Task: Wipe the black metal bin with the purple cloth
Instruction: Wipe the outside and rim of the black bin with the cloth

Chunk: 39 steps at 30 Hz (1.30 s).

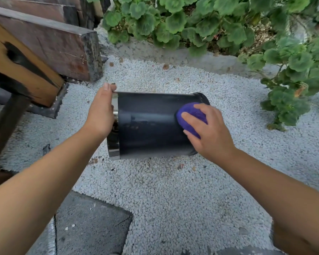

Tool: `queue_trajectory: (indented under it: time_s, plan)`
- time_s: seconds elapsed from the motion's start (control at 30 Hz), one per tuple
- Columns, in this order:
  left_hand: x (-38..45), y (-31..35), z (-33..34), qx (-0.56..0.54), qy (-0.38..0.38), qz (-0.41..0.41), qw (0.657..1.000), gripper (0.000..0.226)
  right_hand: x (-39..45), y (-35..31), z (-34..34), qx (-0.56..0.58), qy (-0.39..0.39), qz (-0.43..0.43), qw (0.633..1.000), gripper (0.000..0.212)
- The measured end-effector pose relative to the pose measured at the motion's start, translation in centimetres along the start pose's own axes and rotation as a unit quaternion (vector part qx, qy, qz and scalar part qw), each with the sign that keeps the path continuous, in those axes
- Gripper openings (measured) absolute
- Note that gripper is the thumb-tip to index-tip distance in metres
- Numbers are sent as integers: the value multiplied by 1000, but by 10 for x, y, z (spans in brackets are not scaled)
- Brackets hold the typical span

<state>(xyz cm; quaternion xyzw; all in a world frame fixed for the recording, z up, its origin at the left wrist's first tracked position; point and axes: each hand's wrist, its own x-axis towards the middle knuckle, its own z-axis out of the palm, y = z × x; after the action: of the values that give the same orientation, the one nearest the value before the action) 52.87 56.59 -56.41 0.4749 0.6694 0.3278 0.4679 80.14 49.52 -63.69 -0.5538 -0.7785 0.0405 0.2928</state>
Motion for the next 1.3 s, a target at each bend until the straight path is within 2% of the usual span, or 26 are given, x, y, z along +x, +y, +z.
queue_trajectory:
  time_s: [0.1,0.2,0.27,0.3,0.37,0.43,0.47,0.5,0.53,0.57,0.67,0.73,0.77,0.83,0.9,1.0,1.2,1.3]
  plan:
    - [0,4,4,24,9,12,1000,69,3,13,-8,19,-8,71,997,41]
    - [2,4,10,63,24,34,997,50,5,28,-16,38,-9,86,996,41]
    - [2,4,14,79,25,48,995,52,7,46,-20,55,-7,148,987,40]
    - [1,4,16,69,26,50,996,54,9,55,-23,73,0,211,975,35]
    - [2,6,18,55,26,56,997,53,14,72,-33,148,16,366,919,19]
    - [4,5,18,56,24,51,997,55,18,85,-42,177,65,449,873,16]
    - [5,4,17,48,24,48,997,58,21,87,-45,184,87,457,866,17]
    - [6,3,15,39,22,44,998,61,26,82,-47,190,103,450,866,27]
    - [7,1,14,35,19,46,998,63,32,73,-46,185,111,421,881,38]
    - [6,-1,14,45,16,53,997,60,39,59,-41,173,104,370,907,43]
    - [6,-3,17,96,20,110,989,29,51,-3,-19,118,8,147,982,47]
    - [5,-1,18,92,16,111,989,25,51,-34,-3,70,-29,31,997,53]
    - [5,-1,18,82,13,106,991,23,52,-38,2,61,-34,13,997,54]
    - [1,-4,16,60,17,95,994,27,56,-26,2,48,-44,36,997,53]
    - [-5,-4,14,79,29,113,990,31,61,0,-5,67,-53,125,988,47]
    - [-7,-3,16,82,34,121,989,53,59,38,-11,92,-47,234,967,40]
    - [-13,15,35,101,9,155,983,26,55,72,-11,86,-18,302,949,37]
    - [-14,20,42,78,-5,151,985,22,48,108,-20,75,-45,404,910,23]
